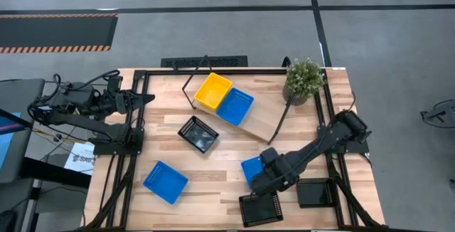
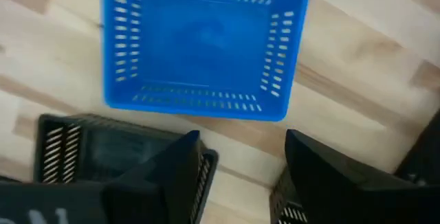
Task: Stack baskets on shelf by color
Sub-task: Stack the right blue bin on the top of blue bin on the shelf
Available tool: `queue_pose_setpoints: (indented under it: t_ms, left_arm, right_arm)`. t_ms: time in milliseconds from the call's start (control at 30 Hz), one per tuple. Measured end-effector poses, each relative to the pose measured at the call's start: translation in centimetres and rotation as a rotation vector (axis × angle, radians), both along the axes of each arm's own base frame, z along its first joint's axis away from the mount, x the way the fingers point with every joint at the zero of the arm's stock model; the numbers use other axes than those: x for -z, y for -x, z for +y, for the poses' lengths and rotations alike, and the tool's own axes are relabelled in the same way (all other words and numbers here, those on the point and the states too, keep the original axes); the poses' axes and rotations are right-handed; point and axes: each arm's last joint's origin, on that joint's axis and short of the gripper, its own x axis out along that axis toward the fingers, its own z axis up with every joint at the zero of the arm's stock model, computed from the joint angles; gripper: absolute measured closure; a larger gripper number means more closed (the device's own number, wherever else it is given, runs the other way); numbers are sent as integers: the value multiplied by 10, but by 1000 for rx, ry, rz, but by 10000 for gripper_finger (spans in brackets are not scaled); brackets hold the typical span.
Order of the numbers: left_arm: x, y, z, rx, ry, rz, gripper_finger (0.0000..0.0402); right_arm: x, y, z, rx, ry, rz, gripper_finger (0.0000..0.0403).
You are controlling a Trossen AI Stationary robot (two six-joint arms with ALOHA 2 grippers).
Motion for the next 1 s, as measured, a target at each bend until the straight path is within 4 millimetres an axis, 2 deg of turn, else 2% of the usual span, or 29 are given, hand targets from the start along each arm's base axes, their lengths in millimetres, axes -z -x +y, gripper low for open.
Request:
queue_pose_setpoints:
  t_ms: [233,367,500,633,867,1000]
  left_arm:
    - [0,-1,0,-8,12,3,164]
    - [0,-1,1,-34,9,2,164]
    - [0,-1,1,-54,14,-1,164]
    - [0,-1,1,-61,15,-1,164]
    - [1,-1,2,-82,30,-4,164]
    - [1,-1,2,-85,33,-1,164]
  right_arm:
    - [38,26,-25,52,-92,-150,173]
    - [63,37,-39,65,-101,-171,171]
    - [76,47,-49,57,-80,-136,170]
    - [83,45,-54,-2,-84,-150,178]
    - [106,39,-58,-51,-88,-112,224]
    - [108,36,-60,-44,-90,-110,295]
